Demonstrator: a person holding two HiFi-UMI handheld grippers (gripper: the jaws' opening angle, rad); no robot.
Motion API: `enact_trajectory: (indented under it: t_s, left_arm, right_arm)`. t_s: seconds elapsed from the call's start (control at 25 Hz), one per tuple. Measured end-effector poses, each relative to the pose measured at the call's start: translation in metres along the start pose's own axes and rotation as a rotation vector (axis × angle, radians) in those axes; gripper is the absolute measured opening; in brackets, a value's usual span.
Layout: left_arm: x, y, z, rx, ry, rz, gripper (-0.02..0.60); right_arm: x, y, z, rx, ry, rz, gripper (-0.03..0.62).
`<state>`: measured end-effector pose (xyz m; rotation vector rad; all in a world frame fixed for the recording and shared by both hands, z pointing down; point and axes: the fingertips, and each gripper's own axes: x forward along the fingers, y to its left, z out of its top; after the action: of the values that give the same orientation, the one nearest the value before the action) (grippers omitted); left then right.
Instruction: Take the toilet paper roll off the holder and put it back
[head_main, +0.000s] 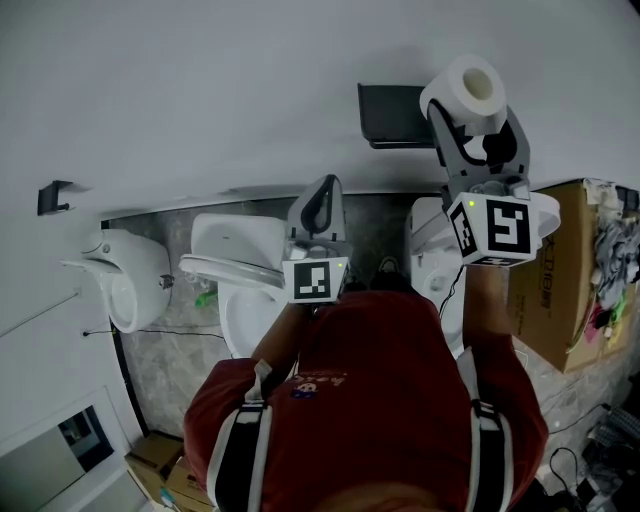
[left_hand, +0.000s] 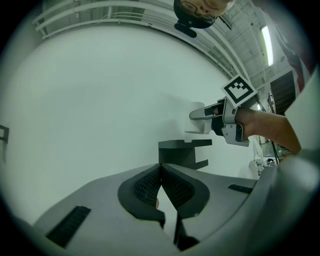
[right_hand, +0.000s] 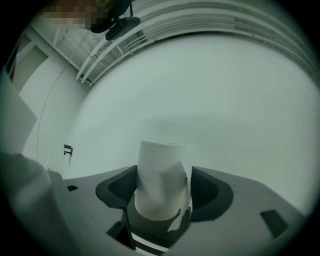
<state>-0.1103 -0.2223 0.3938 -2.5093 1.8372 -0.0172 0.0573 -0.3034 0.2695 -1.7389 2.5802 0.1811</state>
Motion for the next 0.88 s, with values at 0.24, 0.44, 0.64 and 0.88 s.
enact_trajectory:
  t_s: [0.24, 0.44, 0.64, 0.88]
  left_arm:
    - [-0.002, 0.002, -0.004, -0.017, 0.006, 0.006, 0.014]
    - [-0.005, -0.002, -0.005, -0.015, 0.006, 0.002, 0.015]
    - [-0.006, -0.005, -0.003, -0.033, 0.003, 0.002, 0.014]
    - [-0.010, -0.005, -0.004, -0.018, 0.012, 0.002, 0.014]
  right_arm:
    - [0.006, 0.006, -0.018, -0.040, 0.085, 0.008, 0.321]
    - [0.007, 0.007, -0.031, -0.038, 0.145, 0.012, 0.322]
    - [0.007, 0.008, -0.038, -0.032, 0.155, 0.011, 0.324]
    - [0.007, 0.007, -0.037, -0.029, 0.137, -0.004, 0.328]
